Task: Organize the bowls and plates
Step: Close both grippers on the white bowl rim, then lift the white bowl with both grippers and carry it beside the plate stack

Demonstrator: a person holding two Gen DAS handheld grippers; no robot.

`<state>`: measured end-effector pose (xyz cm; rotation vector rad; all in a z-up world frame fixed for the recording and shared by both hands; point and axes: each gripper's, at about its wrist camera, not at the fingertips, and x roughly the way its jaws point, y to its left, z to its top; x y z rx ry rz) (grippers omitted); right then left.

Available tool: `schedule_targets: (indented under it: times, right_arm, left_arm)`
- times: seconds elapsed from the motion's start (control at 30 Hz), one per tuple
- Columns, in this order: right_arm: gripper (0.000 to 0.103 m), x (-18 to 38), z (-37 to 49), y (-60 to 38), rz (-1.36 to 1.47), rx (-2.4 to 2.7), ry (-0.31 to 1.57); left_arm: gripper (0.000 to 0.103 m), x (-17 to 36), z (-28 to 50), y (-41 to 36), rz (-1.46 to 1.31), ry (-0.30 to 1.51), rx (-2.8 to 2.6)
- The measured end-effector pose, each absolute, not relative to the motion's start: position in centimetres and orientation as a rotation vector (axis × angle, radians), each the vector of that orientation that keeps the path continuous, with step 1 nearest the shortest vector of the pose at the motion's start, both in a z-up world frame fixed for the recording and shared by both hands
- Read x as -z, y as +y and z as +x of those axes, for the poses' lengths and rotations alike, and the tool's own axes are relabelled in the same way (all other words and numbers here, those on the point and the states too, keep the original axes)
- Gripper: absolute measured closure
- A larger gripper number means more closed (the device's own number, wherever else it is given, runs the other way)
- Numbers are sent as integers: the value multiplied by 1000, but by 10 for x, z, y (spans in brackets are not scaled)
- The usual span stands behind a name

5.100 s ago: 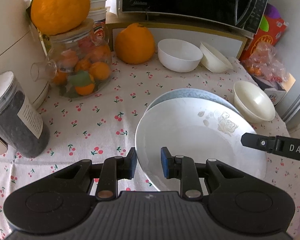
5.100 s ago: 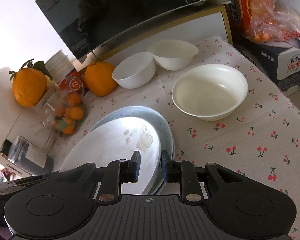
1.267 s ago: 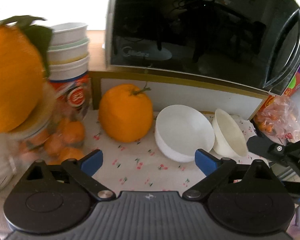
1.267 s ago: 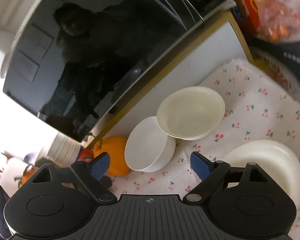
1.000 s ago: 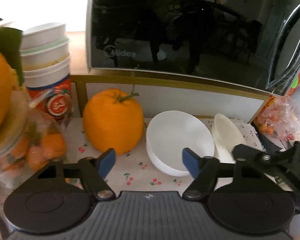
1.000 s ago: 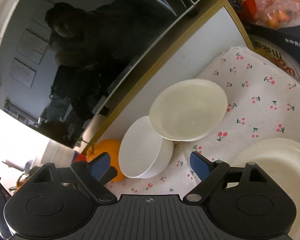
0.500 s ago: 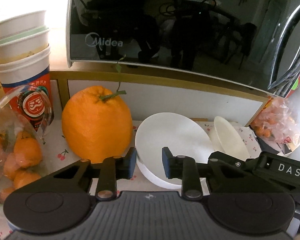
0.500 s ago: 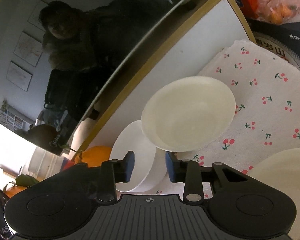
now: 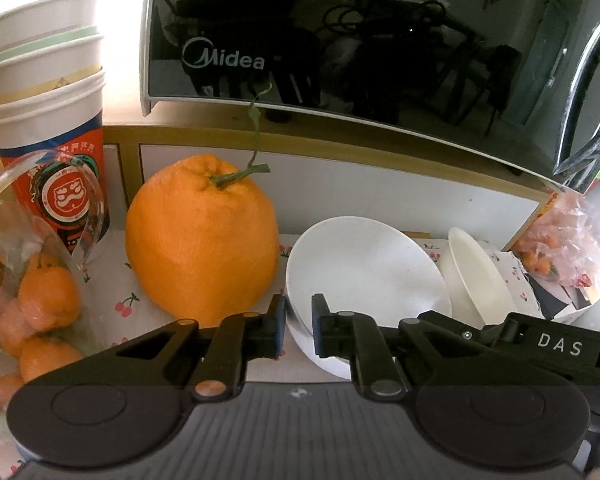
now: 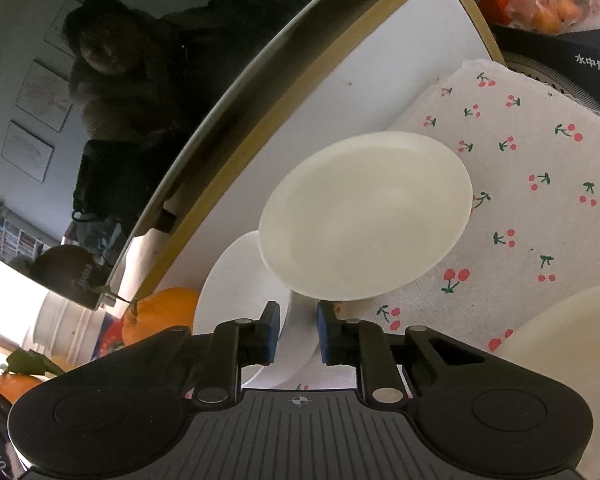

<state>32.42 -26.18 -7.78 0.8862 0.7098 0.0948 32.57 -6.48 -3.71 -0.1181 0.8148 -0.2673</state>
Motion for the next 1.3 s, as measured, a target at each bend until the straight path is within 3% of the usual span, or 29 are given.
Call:
schedule_targets:
  times: [0.67,1.3]
  right_arm:
    - [85,46,301,-257,844,-105,682]
    - [85,-12,219,-264,813,-114,680]
  left_arm:
    - [91,11,307,-64,-127,787,265]
    - [91,-33,233,-52,-204,784,286]
